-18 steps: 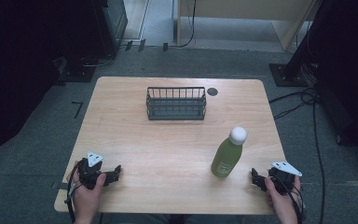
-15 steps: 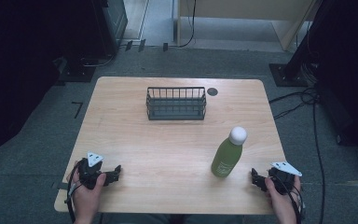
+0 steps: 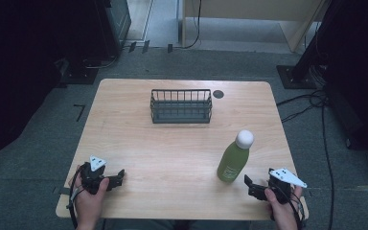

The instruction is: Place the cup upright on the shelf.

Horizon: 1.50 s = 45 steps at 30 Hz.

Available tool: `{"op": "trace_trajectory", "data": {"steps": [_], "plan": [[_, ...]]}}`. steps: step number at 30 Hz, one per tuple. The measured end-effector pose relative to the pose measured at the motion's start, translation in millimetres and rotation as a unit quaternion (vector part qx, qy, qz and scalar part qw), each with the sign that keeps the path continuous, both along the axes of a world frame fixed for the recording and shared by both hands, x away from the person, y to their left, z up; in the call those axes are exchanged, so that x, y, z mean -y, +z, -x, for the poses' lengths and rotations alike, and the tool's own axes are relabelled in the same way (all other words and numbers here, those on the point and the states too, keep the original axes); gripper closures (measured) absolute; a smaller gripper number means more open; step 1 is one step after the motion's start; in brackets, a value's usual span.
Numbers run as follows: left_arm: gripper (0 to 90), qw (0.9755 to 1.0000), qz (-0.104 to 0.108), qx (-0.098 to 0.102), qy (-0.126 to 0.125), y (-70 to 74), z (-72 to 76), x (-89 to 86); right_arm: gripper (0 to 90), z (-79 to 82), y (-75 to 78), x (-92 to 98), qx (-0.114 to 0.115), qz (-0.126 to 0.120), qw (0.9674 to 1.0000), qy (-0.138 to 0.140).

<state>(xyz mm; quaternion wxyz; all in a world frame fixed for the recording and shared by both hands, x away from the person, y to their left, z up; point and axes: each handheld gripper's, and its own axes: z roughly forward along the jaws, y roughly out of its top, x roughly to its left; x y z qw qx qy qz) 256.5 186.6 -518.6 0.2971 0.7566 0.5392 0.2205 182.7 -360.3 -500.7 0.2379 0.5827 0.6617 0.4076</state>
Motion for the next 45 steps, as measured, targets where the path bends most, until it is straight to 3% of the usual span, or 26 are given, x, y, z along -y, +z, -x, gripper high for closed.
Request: {"op": "trace_trajectory", "data": {"steps": [9, 29, 33, 39, 45], "plan": [[1.5, 1.0000, 0.000, 0.000, 0.000, 0.0, 0.0, 0.0, 0.0, 5.5, 14.7, -21.4, 0.035, -0.017, 0.9983, 0.044], [1.5, 1.0000, 0.000, 0.000, 0.000, 0.0, 0.0, 0.0, 0.0, -7.4, 28.0, -59.5, 0.077, -0.067, 0.9911, 0.086], [1.5, 1.0000, 0.000, 0.000, 0.000, 0.0, 0.0, 0.0, 0.2, -13.0, 28.7, -65.3, 0.082, -0.069, 0.9914, 0.074], [1.5, 1.0000, 0.000, 0.000, 0.000, 0.0, 0.0, 0.0, 6.8, -22.7, 27.2, -73.7, 0.095, -0.060, 0.9933, 0.028], [1.5, 1.0000, 0.000, 0.000, 0.000, 0.0, 0.0, 0.0, 14.9, -22.4, 22.4, -80.8, 0.122, -0.050, 0.9912, 0.008]]}}
